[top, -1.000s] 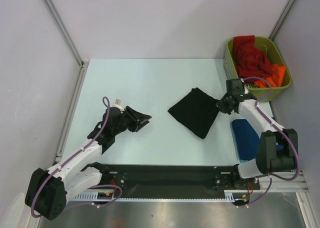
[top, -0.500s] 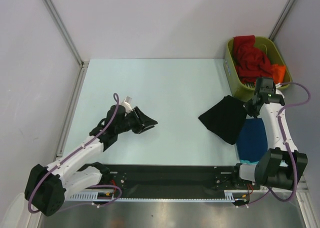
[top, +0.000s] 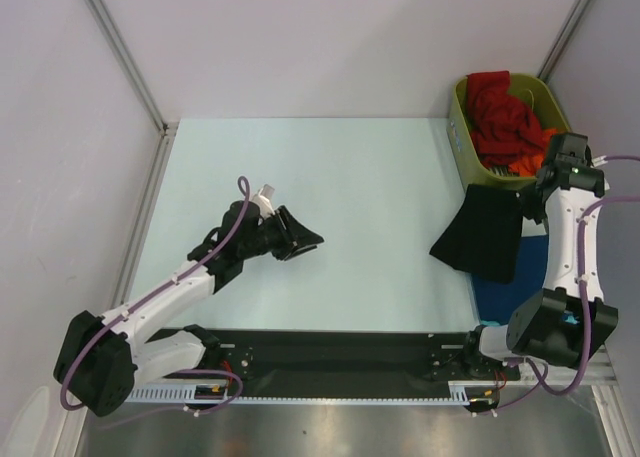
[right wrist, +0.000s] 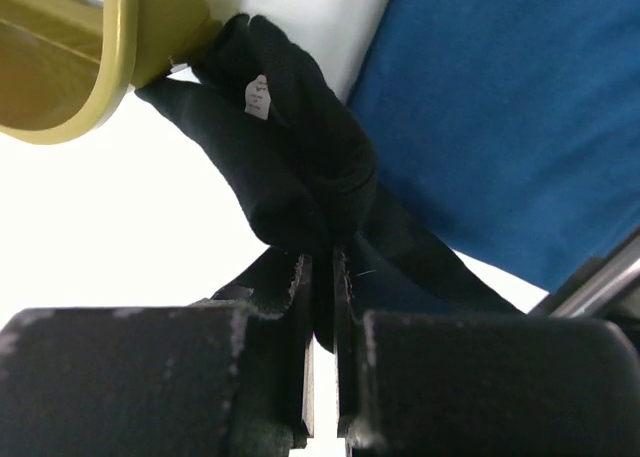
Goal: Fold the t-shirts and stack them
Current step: Neatly place the folded tshirt to the corner
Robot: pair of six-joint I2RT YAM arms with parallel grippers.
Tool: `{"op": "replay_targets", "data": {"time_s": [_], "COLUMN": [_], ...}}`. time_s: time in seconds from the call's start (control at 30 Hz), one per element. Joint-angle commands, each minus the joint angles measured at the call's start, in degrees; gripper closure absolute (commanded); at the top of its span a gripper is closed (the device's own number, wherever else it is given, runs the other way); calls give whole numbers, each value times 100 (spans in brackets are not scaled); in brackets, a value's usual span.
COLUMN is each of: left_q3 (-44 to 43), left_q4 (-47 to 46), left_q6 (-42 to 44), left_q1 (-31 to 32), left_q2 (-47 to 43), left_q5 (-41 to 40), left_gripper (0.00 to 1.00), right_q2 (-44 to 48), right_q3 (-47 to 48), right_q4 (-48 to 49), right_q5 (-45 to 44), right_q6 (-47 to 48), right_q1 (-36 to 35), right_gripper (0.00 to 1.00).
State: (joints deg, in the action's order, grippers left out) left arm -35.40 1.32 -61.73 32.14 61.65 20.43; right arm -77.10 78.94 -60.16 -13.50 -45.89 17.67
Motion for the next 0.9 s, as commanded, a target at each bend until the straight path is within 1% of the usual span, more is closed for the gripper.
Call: {"op": "replay_targets", "data": {"time_s": [0.0,0.13,0.33,0.67,0.77,0.87], "left_q3": [-292,-205,32,138,138,130], "left_q4": [-273,-299,-457,-528,-537,-545], "left_q6": [188,179,-40,-137,-128,-102], "left_q1": [38,38,38,73,91,117], "left_q2": [23,-21,-56,-92,-100,-83], "left_q5": [155,155,234,278,287,287], "left_gripper": [59,58,58,58,58,58], "right_q2": [28,283,652,1364,1382,1496], "right_q3": [473,272,157,-414,-458,-423], "right_q4": [-486,-417,-496,-365,-417,-514], "right_q5": [-179,-74,-162,-92,-56,-258], "right_q6": [-140,-61,-245,-1369,-1510,-1607], "right_q1": [96,447,650,1062,1107,1142], "right_gripper": [100,100,100,100,100,100]}}
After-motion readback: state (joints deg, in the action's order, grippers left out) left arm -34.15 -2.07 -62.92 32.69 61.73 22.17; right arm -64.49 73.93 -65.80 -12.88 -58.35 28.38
